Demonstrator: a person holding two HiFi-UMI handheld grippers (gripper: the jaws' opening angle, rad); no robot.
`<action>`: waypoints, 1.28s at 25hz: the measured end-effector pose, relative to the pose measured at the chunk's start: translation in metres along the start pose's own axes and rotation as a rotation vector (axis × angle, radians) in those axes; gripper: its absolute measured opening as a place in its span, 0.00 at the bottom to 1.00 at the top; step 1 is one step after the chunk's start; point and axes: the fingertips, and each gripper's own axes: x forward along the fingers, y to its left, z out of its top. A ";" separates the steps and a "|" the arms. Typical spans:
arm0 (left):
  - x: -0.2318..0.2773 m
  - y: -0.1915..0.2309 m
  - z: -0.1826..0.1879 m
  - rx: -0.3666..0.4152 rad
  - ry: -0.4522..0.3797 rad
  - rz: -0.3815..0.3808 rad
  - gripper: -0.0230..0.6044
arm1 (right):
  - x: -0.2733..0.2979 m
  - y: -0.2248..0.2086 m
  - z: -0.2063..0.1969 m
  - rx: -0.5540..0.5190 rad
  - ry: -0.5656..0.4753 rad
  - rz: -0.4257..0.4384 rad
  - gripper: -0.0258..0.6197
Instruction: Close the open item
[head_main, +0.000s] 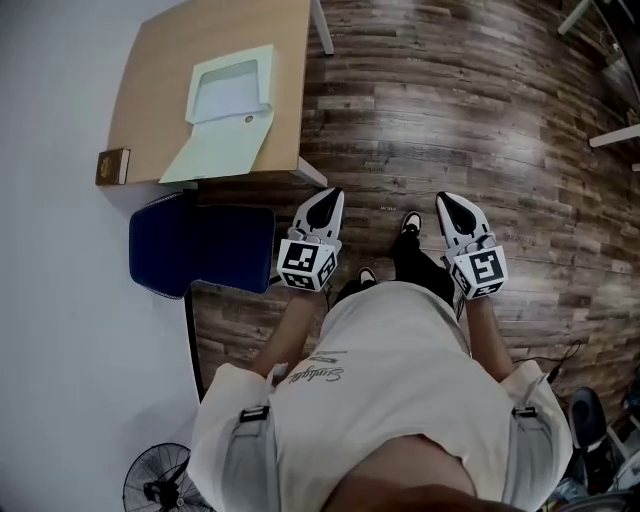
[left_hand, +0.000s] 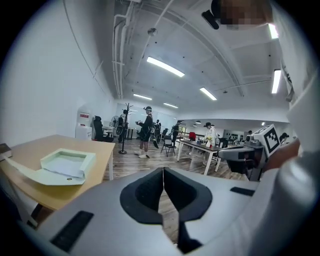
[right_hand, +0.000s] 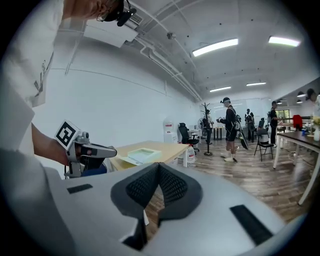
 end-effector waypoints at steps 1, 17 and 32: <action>0.012 0.001 0.007 0.005 -0.001 0.006 0.06 | 0.010 -0.012 0.005 -0.005 -0.011 0.012 0.03; 0.151 0.042 0.065 -0.106 -0.016 0.217 0.06 | 0.105 -0.156 0.017 -0.014 -0.006 0.179 0.03; 0.269 0.104 0.084 -0.133 -0.032 0.174 0.06 | 0.205 -0.221 0.026 -0.054 0.068 0.174 0.03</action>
